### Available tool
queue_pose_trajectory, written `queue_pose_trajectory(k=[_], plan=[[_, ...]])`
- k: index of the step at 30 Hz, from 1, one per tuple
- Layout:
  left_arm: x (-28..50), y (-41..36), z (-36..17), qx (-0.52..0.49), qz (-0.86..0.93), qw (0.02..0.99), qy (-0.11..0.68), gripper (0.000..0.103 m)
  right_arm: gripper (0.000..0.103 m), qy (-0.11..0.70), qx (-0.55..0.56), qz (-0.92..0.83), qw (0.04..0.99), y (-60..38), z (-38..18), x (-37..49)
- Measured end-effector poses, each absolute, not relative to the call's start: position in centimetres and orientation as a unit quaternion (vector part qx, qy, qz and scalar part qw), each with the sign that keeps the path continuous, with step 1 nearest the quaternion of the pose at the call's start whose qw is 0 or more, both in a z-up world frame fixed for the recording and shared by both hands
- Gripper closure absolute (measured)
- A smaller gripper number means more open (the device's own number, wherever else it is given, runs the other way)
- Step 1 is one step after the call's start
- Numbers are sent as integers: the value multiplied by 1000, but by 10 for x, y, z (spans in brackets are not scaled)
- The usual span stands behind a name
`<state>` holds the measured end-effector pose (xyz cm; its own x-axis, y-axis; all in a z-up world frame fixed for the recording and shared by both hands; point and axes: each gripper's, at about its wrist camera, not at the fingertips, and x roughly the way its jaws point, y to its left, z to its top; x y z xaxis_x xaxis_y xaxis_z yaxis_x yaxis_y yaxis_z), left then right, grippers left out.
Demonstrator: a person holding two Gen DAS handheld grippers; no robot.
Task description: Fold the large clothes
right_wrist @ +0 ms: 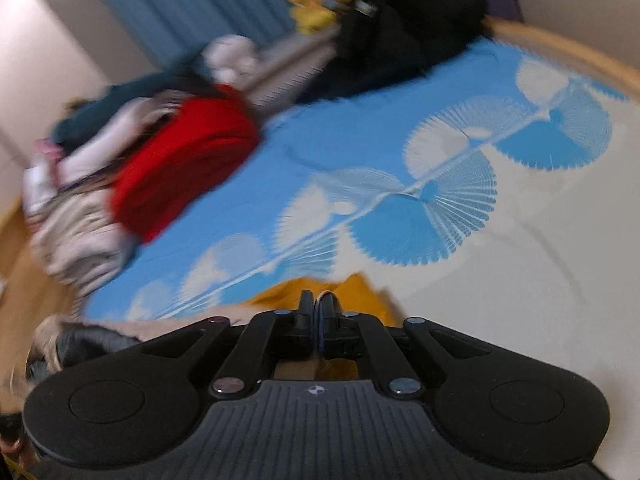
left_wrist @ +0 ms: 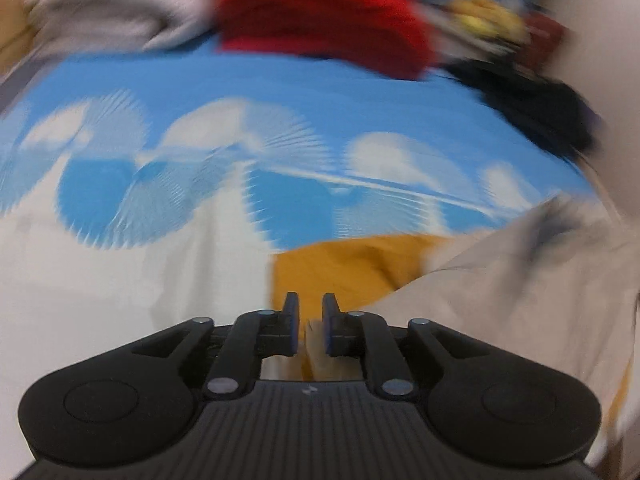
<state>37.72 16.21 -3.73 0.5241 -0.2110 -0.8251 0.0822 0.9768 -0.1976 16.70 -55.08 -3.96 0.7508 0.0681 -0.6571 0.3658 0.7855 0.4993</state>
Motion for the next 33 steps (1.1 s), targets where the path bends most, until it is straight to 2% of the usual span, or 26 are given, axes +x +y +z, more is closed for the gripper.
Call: queue_pose_trajectory(k=[1, 2, 5, 6, 7, 8, 9, 10, 15, 18, 20, 21, 22, 23, 24, 25, 26, 27, 28, 33], plan=[[381, 168, -43, -94, -69, 867, 484, 90, 89, 344, 321, -118, 875, -554, -53, 177], [378, 174, -44, -114, -66, 868, 478, 89, 88, 334, 336, -144, 869, -557, -61, 180], [358, 171, -37, -106, -66, 886, 446, 71, 73, 280, 393, -141, 864, -565, -74, 163], [350, 165, -37, -97, -75, 889, 442, 59, 65, 272, 394, -141, 867, -562, -76, 155], [345, 158, -39, -90, -84, 890, 439, 49, 53, 270, 388, -141, 870, -558, -79, 150], [343, 152, -42, -87, -90, 890, 438, 44, 46, 275, 375, -137, 874, -552, -84, 147], [340, 146, -46, -84, -92, 890, 439, 39, 33, 289, 360, -136, 877, -546, -92, 146], [338, 140, -53, -78, -93, 892, 436, 39, 28, 314, 335, -137, 878, -539, -101, 150], [350, 116, -93, -1, -74, 898, 433, 38, 29, 389, 271, -128, 871, -526, -136, 161], [365, 127, -111, -25, -57, 896, 439, 38, 29, 405, 293, -135, 856, -532, -154, 159], [371, 133, -121, -55, -64, 890, 448, 38, 33, 406, 308, -123, 851, -536, -162, 161], [373, 134, -124, -62, -66, 888, 451, 39, 41, 405, 314, -116, 851, -536, -163, 162], [374, 135, -127, -64, -65, 887, 453, 39, 55, 403, 320, -107, 850, -536, -164, 164], [375, 135, -131, -66, -65, 885, 456, 39, 64, 400, 326, -100, 851, -536, -164, 165], [376, 134, -134, -69, -69, 884, 457, 46, 77, 397, 325, -98, 853, -535, -161, 166], [377, 134, -136, -73, -75, 883, 457, 63, 87, 393, 321, -96, 856, -533, -158, 167], [378, 135, -137, -76, -79, 882, 458, 75, 90, 389, 313, -93, 861, -532, -155, 168], [378, 135, -136, -78, -82, 882, 457, 92, 96, 384, 306, -91, 866, -530, -151, 168], [377, 136, -133, -81, -84, 885, 451, 96, 99, 377, 301, -89, 871, -528, -146, 168], [365, 146, -92, -71, -68, 926, 365, 98, 100, 286, 293, -78, 909, -526, -105, 162]])
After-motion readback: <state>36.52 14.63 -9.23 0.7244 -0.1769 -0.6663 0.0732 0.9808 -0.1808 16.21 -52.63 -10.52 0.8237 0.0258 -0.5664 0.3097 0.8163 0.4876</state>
